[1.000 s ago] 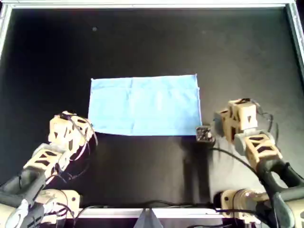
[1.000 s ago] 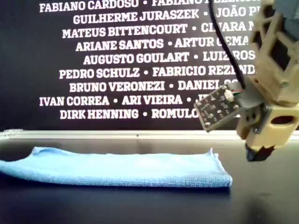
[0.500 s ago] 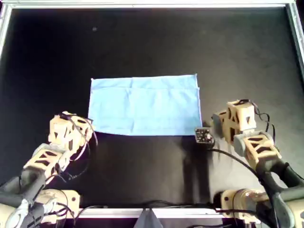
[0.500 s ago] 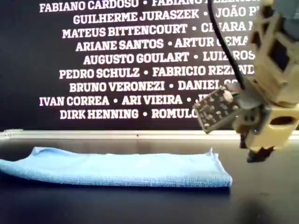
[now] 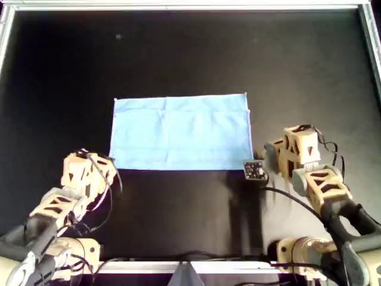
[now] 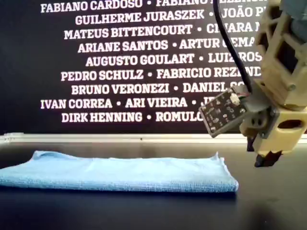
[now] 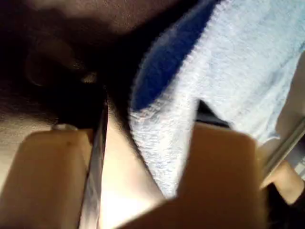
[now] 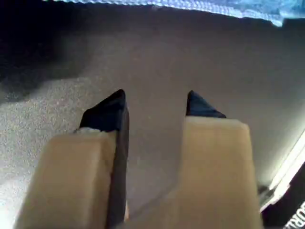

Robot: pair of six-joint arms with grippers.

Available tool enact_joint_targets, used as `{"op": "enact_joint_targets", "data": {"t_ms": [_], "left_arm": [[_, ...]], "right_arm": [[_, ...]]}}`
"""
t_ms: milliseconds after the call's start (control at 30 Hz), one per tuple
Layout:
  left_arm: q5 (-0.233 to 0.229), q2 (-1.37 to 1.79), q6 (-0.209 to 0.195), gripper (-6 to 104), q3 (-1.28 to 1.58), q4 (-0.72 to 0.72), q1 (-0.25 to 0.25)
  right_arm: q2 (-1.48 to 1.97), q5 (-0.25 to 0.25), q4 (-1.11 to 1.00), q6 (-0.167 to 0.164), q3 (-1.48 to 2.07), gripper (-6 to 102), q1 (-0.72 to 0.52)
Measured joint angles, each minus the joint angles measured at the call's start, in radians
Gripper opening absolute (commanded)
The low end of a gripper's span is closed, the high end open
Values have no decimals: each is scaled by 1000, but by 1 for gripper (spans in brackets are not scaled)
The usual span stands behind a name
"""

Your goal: Fold a cloth

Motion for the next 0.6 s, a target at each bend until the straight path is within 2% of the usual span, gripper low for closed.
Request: {"op": "enact_joint_targets", "data": {"t_ms": [133,267,333,433,500,600], "left_arm": [[0,3,6,94,3,0,0],[0,41,6,94,5,0,0],[-29,103,6,94,15,0,0],[-135,209,6,94,48,0,0],[-239,291,12,94,81,0,0],[-394,379,52,94,140,0,0]], "right_arm": [[91,0,0,0,18,51,0],[241,2,0,-3,77,51,0],[330,2,0,-3,107,51,0],[434,2,0,-5,152,51,0],[483,2,0,-5,186,51,0],[514,2,0,-5,225,51,0]]}}
